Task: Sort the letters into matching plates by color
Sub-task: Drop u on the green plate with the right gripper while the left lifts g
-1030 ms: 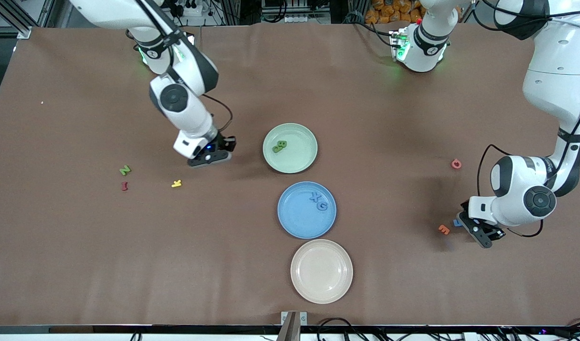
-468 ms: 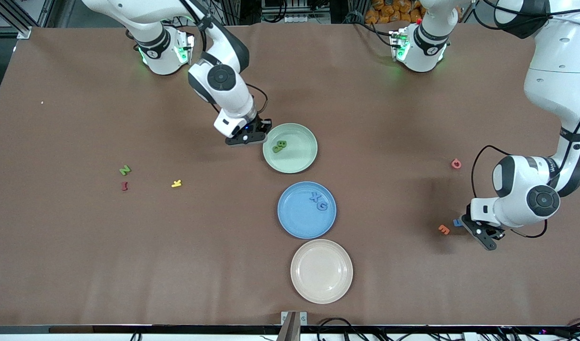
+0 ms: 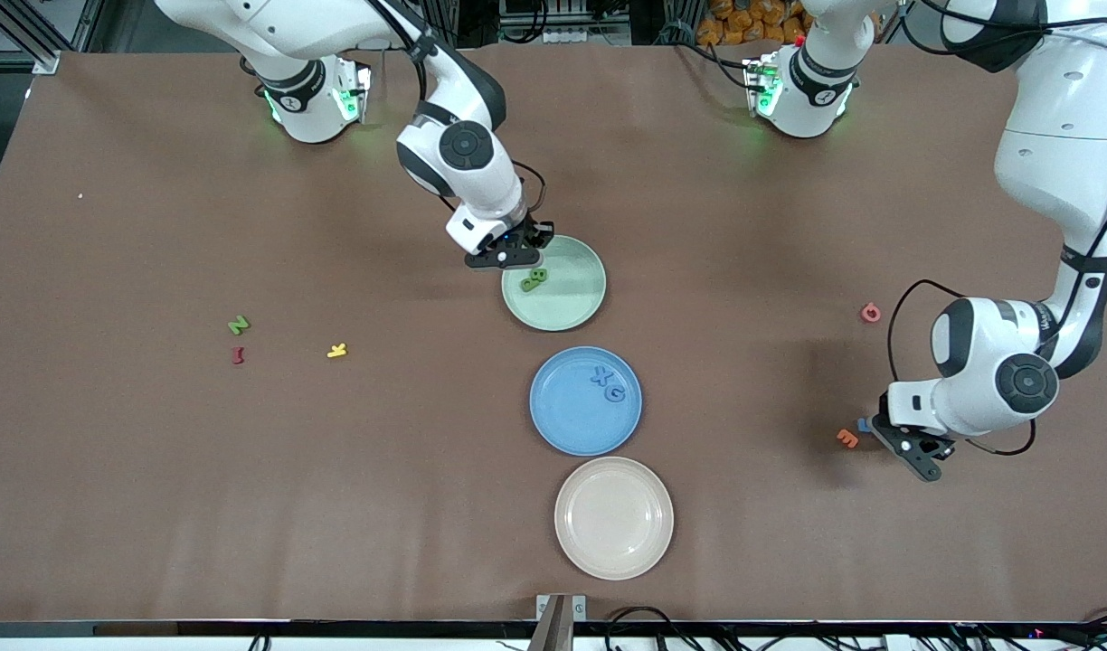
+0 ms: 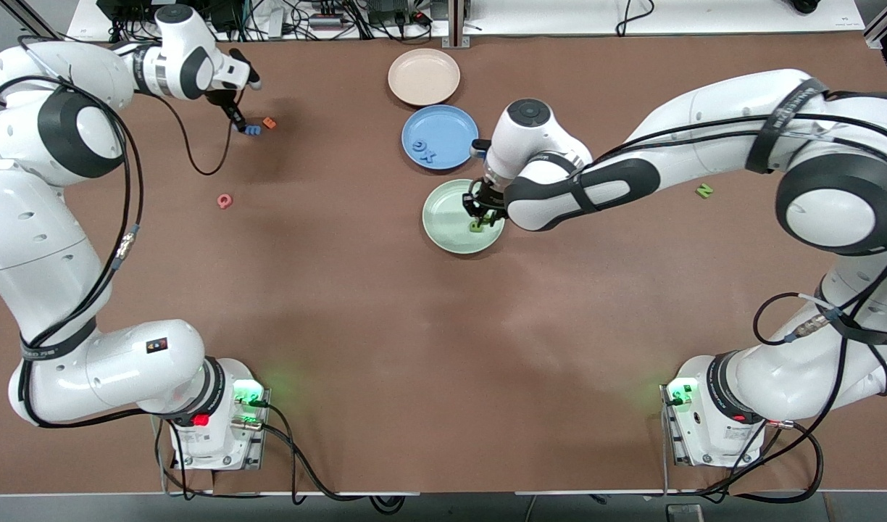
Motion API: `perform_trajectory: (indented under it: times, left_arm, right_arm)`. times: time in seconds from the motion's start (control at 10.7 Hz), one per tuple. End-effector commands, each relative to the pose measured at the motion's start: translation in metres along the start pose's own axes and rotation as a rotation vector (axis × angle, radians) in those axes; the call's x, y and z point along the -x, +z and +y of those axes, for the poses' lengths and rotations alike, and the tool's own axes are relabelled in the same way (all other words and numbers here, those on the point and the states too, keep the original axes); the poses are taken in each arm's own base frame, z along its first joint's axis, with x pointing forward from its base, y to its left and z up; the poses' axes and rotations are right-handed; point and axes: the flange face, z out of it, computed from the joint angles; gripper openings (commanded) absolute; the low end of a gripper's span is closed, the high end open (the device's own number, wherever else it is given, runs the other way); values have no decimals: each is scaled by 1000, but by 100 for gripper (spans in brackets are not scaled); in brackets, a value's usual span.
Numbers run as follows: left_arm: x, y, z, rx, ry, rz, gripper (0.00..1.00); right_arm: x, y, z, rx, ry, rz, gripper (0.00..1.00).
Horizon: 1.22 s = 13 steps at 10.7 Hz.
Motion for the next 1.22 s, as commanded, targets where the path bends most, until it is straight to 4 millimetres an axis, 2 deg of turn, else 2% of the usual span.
perform_trajectory:
  times: [0.0, 0.09, 0.19, 0.37, 0.47, 0.66, 0.75, 0.94, 1.12]
  left_arm:
    - [-34, -25, 19, -2, -80, 48, 0]
    - [-45, -31, 28, 8, -97, 59, 0]
    - [-51, -35, 32, 14, -118, 63, 0]
    - [-65, -45, 44, 30, -155, 72, 0]
    - [-73, -51, 51, 32, -172, 77, 0]
    - [-96, -63, 72, 55, -245, 92, 0]
    - [-111, -64, 90, 67, -278, 84, 0]
    - [-146, -67, 130, 73, -343, 72, 0]
    - [-165, -70, 154, 77, -393, 72, 0]
  right_arm:
    - [-5, 26, -24, 26, 61, 13, 0]
    - [-4, 31, -26, 29, 73, 9, 13]
    - [-4, 33, -27, 28, 82, 7, 36]
    - [-4, 31, -32, 22, 155, 11, 75]
    - [-4, 28, -32, 25, 184, 12, 100]
    - [-14, 14, -32, 56, 206, 8, 100]
    - [-24, 1, -27, 70, 219, 14, 100]
    - [-45, -31, -9, 70, 250, 46, 100]
    - [-67, -61, 8, 46, 294, 90, 100]
